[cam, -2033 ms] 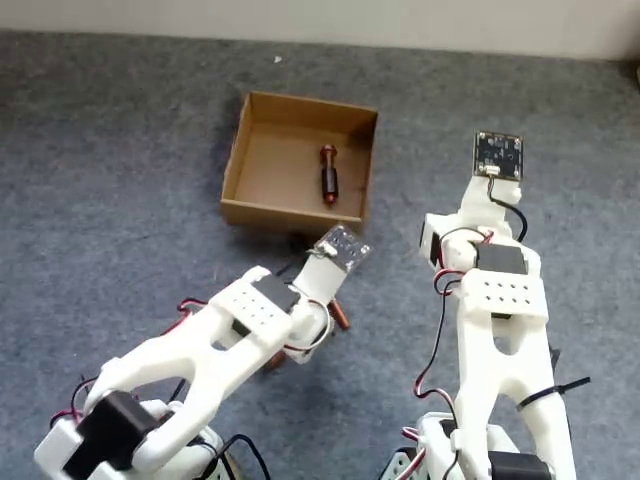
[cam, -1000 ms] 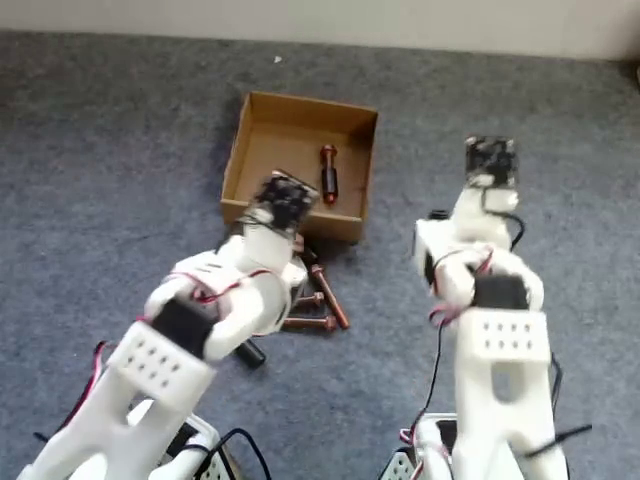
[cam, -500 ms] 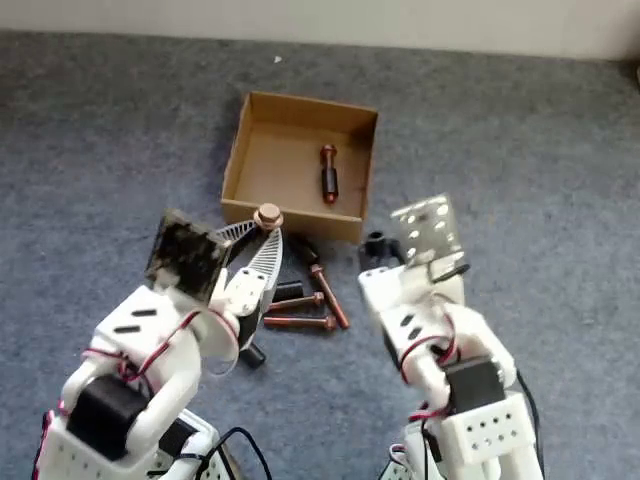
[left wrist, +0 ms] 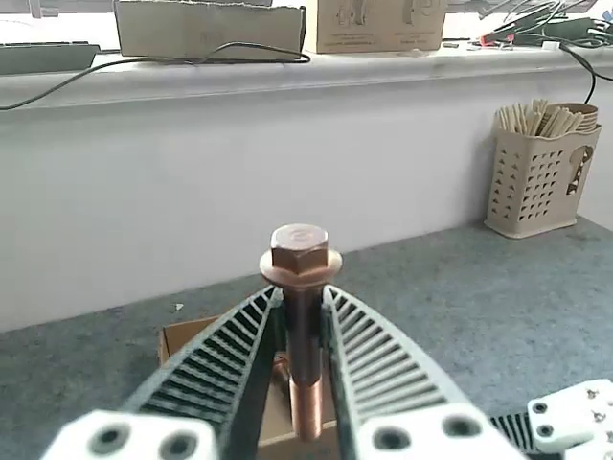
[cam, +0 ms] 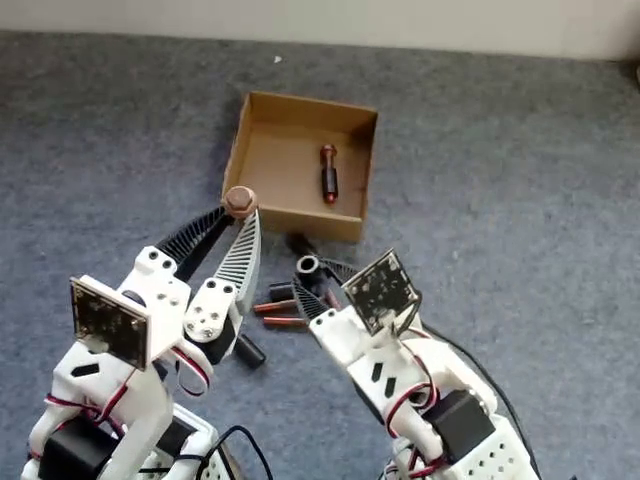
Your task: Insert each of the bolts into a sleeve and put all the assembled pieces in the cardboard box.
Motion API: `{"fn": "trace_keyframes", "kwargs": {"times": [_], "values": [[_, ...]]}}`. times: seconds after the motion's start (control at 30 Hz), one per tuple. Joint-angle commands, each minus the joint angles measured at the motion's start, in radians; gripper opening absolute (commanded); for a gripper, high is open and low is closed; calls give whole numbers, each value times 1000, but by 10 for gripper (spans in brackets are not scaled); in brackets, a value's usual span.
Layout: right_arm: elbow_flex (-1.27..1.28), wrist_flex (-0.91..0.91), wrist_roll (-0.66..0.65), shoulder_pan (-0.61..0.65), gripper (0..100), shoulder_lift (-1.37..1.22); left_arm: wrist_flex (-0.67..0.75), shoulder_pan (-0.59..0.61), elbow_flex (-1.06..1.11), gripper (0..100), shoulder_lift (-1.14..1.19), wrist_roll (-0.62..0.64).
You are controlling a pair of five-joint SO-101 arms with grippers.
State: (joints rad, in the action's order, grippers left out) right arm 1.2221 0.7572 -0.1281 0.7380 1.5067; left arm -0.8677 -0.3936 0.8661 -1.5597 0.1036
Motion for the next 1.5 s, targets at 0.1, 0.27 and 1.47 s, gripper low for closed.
{"fn": "trace_keyframes", "kwargs": {"times": [0.1,0.27,1.47], "values": [[-10,-117,-95,50,6,18,34,-59,-7,5,-2,87],[-10,-140,-110,48,6,21,34,-97,-7,5,-2,87],[-21,-182,-106,12,6,24,-32,-140,166,191,-4,210]]}}
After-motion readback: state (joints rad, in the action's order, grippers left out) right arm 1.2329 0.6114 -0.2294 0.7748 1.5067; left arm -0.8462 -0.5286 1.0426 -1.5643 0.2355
